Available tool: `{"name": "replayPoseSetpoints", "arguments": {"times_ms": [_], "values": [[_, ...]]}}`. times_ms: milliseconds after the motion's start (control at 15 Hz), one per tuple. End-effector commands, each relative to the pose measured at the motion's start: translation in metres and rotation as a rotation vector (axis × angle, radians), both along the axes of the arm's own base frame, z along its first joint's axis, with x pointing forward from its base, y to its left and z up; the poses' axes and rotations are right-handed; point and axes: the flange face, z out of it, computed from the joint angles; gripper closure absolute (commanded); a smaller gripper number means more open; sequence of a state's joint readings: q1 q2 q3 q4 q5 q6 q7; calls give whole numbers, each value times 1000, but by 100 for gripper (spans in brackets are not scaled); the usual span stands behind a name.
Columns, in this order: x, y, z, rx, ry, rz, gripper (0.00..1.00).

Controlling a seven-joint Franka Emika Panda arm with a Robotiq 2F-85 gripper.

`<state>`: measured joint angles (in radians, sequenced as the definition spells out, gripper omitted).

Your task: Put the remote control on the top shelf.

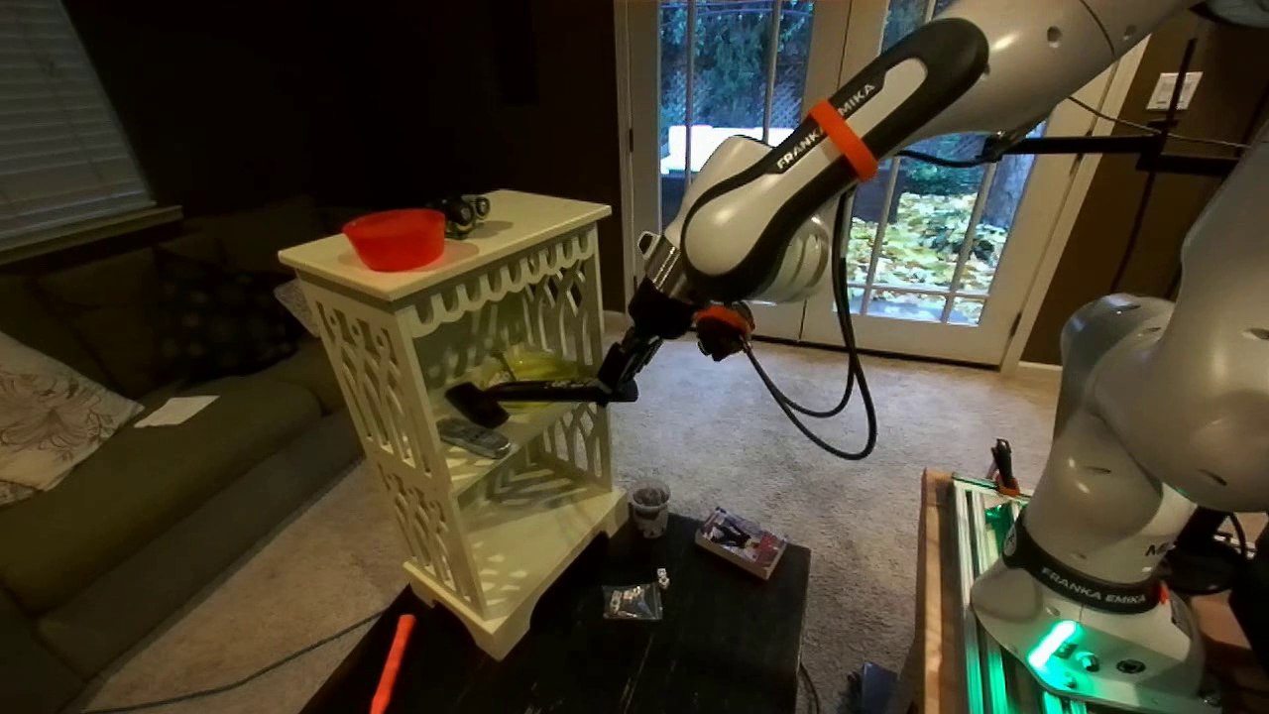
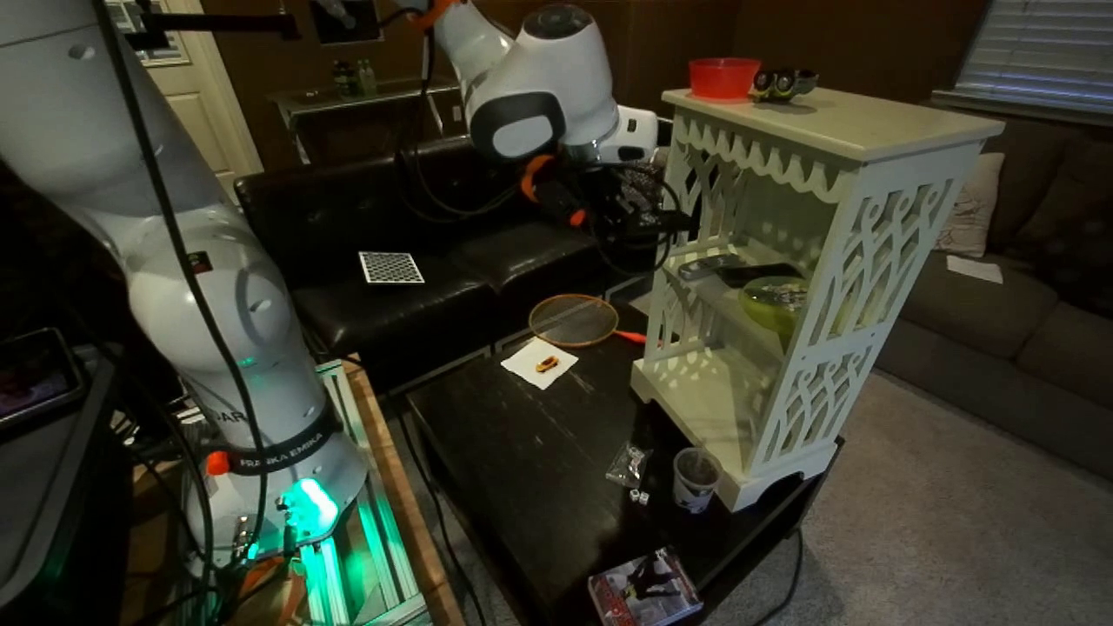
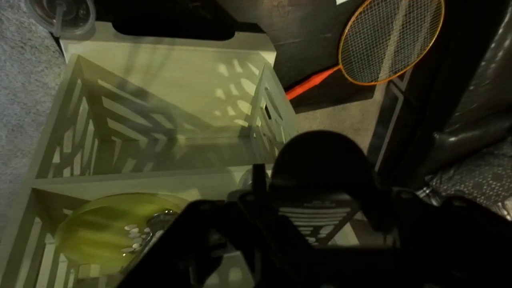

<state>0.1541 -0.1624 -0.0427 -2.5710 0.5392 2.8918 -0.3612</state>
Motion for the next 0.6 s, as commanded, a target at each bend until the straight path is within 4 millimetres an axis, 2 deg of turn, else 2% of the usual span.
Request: {"name": "replayPoseSetpoints", "arguments": {"times_ms": [0, 133, 200, 267, 400, 467, 533], "values": [[8, 19, -16, 5, -77, -101, 69], [18, 26, -35, -14, -52, -102, 69], [5, 19, -24, -14, -53, -78, 69], [6, 21, -32, -17, -38, -77, 44], [6, 20, -36, -19, -30, -79, 44], [10, 22, -41, -1, -48, -149, 69], [14, 24, -44, 3, -70, -187, 69]]}}
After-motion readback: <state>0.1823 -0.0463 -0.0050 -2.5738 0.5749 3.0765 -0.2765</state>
